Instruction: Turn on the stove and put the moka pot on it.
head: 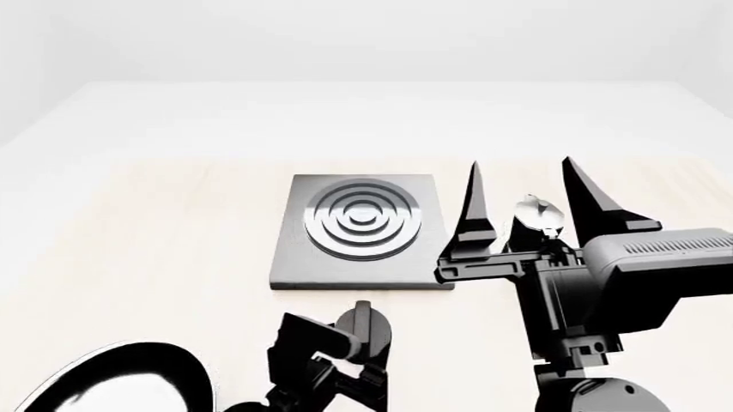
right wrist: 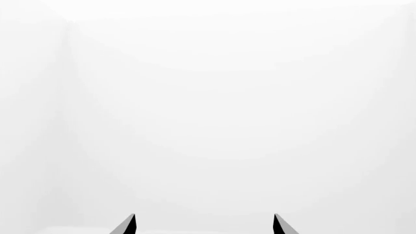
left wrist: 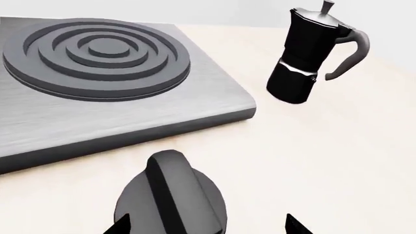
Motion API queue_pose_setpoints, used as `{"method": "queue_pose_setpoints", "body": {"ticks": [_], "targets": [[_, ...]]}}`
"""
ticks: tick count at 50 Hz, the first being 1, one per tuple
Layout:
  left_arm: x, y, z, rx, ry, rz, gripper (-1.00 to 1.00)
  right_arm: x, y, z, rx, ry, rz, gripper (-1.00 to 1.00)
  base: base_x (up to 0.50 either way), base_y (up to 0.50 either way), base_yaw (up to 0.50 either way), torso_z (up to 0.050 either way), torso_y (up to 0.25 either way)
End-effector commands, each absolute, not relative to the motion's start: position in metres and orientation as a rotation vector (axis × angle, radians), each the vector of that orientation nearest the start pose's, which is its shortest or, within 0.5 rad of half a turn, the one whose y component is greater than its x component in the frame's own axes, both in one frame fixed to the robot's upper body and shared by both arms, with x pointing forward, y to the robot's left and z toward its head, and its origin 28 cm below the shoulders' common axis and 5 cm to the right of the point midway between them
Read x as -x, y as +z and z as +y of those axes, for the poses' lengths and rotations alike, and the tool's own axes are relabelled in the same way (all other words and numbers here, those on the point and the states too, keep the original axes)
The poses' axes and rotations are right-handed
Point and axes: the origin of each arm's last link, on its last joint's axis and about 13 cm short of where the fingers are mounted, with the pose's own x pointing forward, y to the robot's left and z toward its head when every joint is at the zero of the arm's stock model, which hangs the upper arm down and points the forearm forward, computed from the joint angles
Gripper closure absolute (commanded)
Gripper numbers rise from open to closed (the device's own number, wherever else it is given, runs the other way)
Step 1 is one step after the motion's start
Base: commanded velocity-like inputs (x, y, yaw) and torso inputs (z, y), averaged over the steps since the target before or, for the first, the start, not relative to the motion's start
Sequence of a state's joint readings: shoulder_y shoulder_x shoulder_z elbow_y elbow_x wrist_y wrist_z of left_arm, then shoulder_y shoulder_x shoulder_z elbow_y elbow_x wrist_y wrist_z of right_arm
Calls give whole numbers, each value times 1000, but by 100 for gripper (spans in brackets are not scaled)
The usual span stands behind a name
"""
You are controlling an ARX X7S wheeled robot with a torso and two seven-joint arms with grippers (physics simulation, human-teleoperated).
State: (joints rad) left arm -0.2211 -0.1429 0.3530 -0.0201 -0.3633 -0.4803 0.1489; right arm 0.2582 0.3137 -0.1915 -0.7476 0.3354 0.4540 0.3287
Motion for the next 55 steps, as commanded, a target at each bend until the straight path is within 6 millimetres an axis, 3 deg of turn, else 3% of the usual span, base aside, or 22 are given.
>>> {"method": "queue_pose_setpoints", "body": {"ticks": [1,55], "targets": [[-239,17,164,115,-546,368,-100,-211,178,-92,-19,91,-454,-100,0,0,0,0,0],[-247,-4,152,142,-588,424,-100,-209,177,-92,-23,92,-448,-100,0,0,0,0,0]]}}
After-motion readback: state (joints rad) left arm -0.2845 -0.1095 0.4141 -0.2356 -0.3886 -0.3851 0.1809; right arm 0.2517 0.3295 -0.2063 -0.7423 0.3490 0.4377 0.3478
